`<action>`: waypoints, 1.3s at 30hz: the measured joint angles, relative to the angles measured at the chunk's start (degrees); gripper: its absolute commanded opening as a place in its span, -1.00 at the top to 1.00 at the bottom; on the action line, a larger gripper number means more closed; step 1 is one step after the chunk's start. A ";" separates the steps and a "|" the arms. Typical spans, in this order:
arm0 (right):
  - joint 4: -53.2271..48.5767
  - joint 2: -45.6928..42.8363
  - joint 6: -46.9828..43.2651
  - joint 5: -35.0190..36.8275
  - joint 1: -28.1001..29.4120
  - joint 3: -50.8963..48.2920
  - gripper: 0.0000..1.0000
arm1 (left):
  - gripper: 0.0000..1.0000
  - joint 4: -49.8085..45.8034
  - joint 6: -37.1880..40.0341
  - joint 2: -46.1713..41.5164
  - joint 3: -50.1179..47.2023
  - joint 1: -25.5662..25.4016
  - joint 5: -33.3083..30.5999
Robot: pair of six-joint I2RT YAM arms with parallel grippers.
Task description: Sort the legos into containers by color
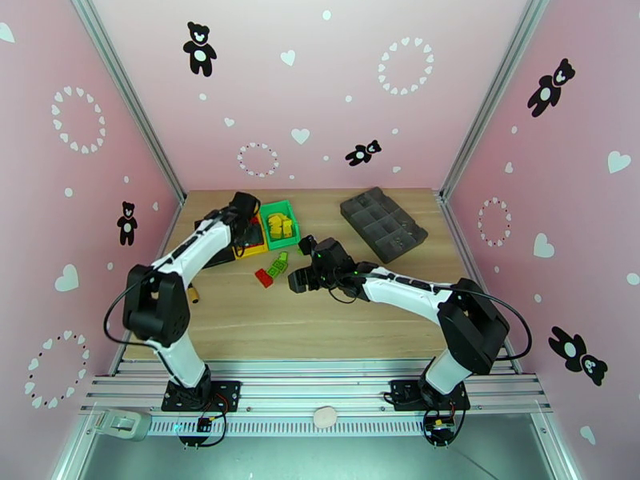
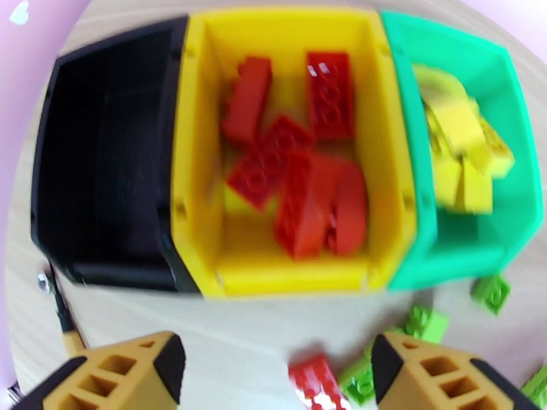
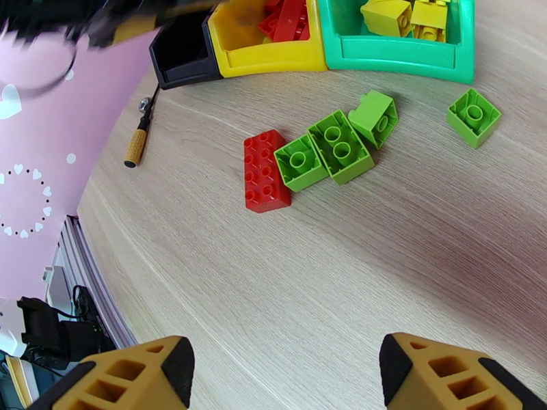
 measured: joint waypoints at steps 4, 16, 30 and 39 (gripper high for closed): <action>-0.04 0.00 -0.31 0.22 0.00 -0.04 -0.52 | -0.58 1.73 -1.75 -3.61 -8.02 -3.56 0.26; -0.28 0.00 -0.35 0.46 -0.39 -0.04 -0.52 | -0.60 6.47 -7.76 -6.43 -21.99 -12.11 1.68; -1.36 0.00 -0.37 1.27 -0.44 -0.07 -0.51 | -0.62 12.02 -9.90 1.01 -22.38 -13.07 1.22; -1.42 0.00 -0.42 1.29 -0.81 -0.13 -0.51 | -0.57 12.59 -9.79 2.86 -20.46 -11.23 1.77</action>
